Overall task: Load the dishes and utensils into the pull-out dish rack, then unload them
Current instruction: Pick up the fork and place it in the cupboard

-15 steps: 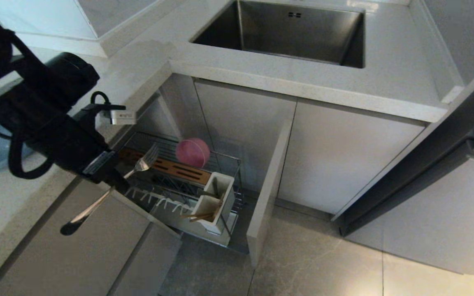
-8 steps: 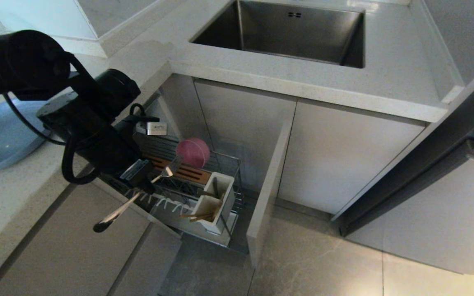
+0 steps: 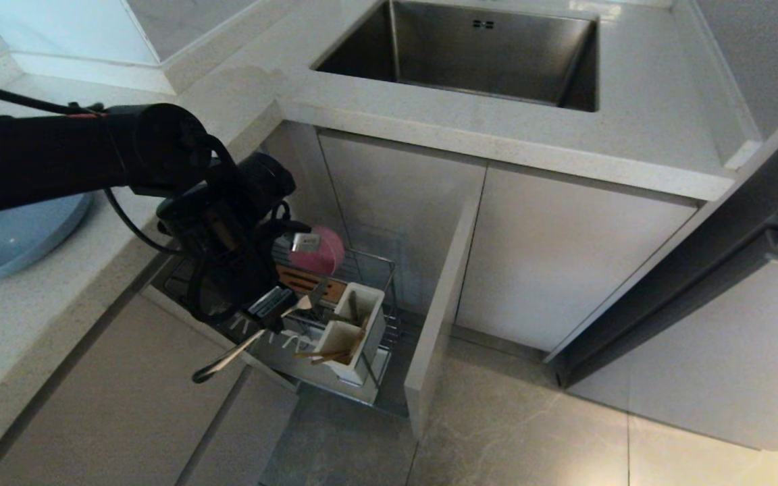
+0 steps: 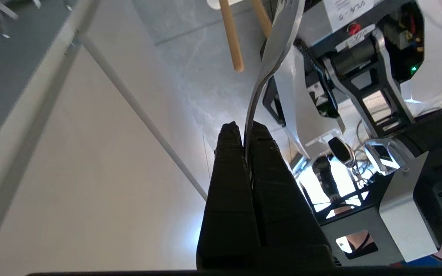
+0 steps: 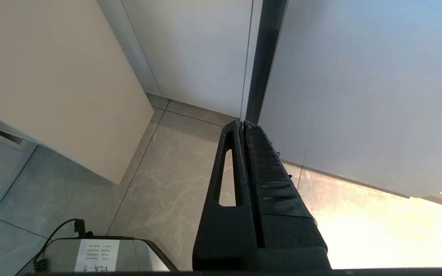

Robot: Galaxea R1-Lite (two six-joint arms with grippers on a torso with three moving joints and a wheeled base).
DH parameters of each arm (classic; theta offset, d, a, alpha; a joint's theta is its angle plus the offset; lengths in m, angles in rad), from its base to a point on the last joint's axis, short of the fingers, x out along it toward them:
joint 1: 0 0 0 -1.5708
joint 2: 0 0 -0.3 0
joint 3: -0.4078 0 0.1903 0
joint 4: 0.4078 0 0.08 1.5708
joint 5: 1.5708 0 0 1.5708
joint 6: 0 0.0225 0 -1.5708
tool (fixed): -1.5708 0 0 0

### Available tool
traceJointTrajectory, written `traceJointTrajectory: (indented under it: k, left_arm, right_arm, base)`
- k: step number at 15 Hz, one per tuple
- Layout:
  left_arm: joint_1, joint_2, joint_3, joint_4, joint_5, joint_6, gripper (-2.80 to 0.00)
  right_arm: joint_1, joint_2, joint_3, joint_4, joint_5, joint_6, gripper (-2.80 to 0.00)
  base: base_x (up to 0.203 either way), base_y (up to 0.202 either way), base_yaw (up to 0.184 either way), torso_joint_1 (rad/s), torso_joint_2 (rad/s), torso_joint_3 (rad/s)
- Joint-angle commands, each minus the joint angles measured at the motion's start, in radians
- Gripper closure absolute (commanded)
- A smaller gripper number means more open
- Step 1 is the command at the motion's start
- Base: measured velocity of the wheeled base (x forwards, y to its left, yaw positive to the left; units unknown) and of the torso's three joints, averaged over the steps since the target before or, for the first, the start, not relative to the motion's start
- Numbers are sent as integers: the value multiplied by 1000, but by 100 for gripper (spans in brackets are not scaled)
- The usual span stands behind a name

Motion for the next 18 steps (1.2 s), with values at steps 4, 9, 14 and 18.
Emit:
traceJointTrajectory:
  k: [4,9,14,18]
  left_arm:
    - [-1,69,-2,6,-17,-71,0]
    - [-1,78,-3,-12,-90,-139,0]
    - [-2,124,-5,-10,-92,-137,0]
    - [-8,154,-19,3,-86,-112,0]
  right_arm:
    - [0,1,0,0,0,0,0]
    - [0,1,0,1,0,0,0]
    - [0,1,0,0,0,0,0]
    - [0,1,0,1,0,0,0]
  base:
    - [0,0,0,0,0,0]
    - [0,0,0,0,0,0]
    - [0,0,0,0,0,0]
    - [0,0,0,0,0,0]
